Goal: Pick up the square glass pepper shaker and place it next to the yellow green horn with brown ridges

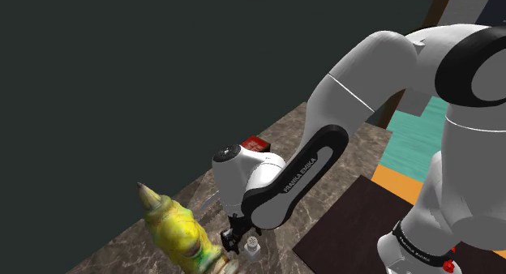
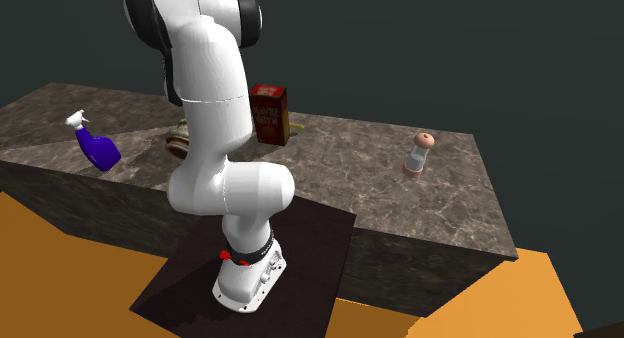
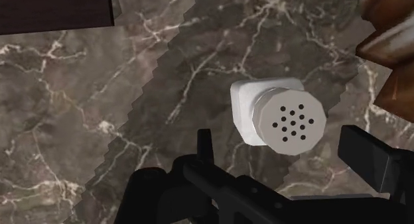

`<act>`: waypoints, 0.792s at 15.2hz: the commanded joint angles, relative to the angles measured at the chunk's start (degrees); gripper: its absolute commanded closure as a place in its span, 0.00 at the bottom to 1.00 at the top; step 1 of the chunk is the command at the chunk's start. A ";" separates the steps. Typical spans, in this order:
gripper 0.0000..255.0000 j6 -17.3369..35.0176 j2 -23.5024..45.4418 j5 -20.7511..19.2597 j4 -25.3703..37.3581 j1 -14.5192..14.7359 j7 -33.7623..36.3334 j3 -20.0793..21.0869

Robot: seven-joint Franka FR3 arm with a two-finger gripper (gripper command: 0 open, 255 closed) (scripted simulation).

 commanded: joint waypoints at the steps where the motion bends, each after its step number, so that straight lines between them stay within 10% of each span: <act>1: 0.00 0.04 0.04 0.00 0.05 0.01 0.02 0.00; 12: 0.00 -6.92 -4.98 2.21 2.24 -1.20 -1.56 0.90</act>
